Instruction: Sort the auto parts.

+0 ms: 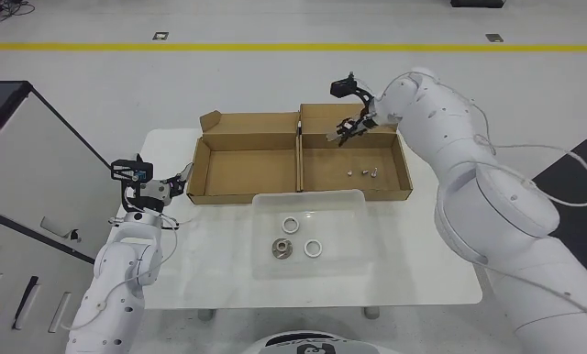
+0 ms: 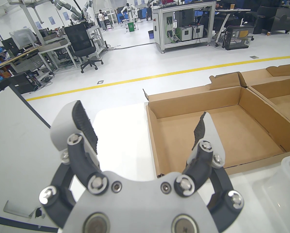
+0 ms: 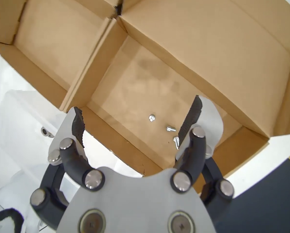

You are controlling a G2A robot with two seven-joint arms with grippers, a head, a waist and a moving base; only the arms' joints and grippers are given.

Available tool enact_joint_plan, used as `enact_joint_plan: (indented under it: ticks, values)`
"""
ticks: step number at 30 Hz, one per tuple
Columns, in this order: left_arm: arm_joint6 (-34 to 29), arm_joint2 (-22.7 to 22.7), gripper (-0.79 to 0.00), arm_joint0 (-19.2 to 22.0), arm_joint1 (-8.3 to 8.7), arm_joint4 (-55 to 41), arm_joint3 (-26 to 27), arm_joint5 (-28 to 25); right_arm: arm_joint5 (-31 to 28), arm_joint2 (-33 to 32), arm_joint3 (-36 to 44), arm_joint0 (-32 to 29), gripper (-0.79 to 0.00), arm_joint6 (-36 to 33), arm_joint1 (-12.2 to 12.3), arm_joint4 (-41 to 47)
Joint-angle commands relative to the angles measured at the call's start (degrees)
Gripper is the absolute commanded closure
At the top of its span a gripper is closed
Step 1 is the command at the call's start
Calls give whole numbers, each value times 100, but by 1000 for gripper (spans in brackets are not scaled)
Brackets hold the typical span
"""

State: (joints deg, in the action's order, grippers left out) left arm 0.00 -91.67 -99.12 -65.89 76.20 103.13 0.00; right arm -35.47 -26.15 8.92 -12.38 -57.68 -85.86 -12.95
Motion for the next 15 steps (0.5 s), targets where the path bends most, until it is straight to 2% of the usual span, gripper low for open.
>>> enact_joint_plan:
  ticks: [1,4,9,15]
  values:
    - [0,0,-785,0,0,0,0,0,-430,-129,22,51,-785,-83,78,222]
    - [0,0,-785,0,0,0,0,0,-871,-286,69,110,-785,-202,183,481]
    - [0,0,-785,0,0,0,0,0,-1005,-412,605,53,-785,-109,417,747]
    - [0,0,-785,0,0,0,0,0,-933,-507,1980,-325,-785,-182,973,1283]
